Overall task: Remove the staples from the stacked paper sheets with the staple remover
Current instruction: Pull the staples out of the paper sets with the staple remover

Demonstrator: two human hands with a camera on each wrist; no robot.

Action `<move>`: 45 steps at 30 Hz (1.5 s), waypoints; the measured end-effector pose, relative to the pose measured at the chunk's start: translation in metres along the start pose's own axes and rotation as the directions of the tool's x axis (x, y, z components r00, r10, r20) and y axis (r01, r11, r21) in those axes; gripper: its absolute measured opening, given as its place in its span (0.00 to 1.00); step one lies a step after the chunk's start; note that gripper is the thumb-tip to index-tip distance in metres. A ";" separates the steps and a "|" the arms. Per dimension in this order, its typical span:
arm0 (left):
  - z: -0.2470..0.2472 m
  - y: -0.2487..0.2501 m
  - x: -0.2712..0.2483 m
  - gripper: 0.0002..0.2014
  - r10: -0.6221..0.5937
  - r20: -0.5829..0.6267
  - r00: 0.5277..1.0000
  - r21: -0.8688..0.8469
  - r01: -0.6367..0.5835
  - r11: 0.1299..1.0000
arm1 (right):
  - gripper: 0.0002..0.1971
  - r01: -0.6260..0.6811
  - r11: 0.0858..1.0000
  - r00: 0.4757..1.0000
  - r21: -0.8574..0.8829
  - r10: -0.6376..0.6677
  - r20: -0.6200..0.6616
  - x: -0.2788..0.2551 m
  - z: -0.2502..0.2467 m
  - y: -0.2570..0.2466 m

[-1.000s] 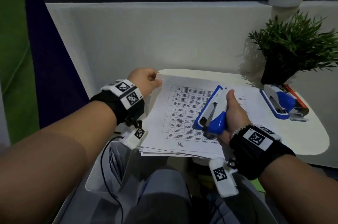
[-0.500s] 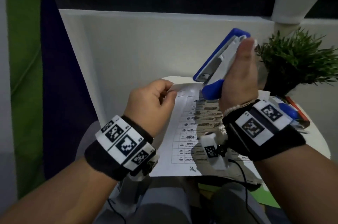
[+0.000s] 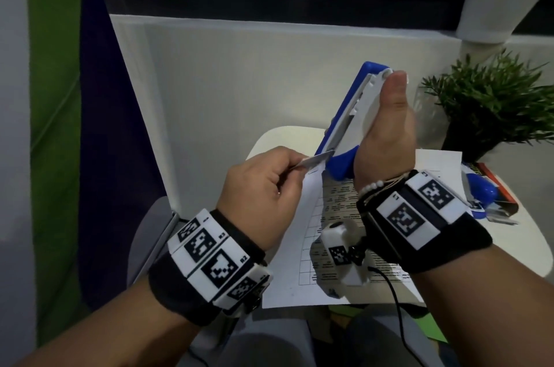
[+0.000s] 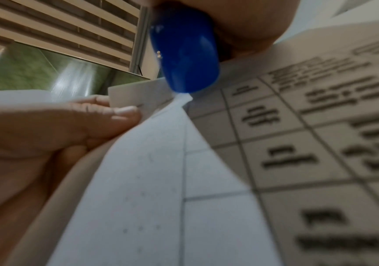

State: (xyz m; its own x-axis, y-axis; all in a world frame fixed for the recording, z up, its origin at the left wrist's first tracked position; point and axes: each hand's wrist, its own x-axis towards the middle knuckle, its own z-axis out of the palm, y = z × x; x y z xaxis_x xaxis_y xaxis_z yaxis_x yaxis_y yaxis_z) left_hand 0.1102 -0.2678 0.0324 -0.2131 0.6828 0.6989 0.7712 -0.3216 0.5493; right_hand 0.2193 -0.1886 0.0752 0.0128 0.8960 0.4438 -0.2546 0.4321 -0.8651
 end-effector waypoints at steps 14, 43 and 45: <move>0.013 -0.025 0.001 0.12 -0.280 0.035 0.959 -0.096 0.282 0.955 | 0.22 -0.172 0.985 0.979 0.030 0.174 -0.109 0.008 -0.003 0.012; 0.017 -0.084 -0.060 0.10 0.024 0.253 0.967 -0.028 -0.017 0.999 | 0.29 -0.683 0.673 0.619 0.284 0.739 -0.264 -0.010 -0.086 0.109; 0.019 -0.076 -0.055 0.07 -0.327 0.054 0.943 -0.219 0.331 0.918 | 0.27 -0.687 0.682 0.642 0.252 0.731 -0.229 -0.009 -0.084 0.106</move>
State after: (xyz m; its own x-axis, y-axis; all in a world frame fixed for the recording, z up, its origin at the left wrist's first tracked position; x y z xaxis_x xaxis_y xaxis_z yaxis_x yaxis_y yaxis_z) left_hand 0.0748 -0.2684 -0.0566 -0.4208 0.7850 0.4546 0.5060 -0.2128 0.8359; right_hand 0.2734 -0.1419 -0.0399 0.0431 0.9150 -0.4012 -0.4264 -0.3463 -0.8356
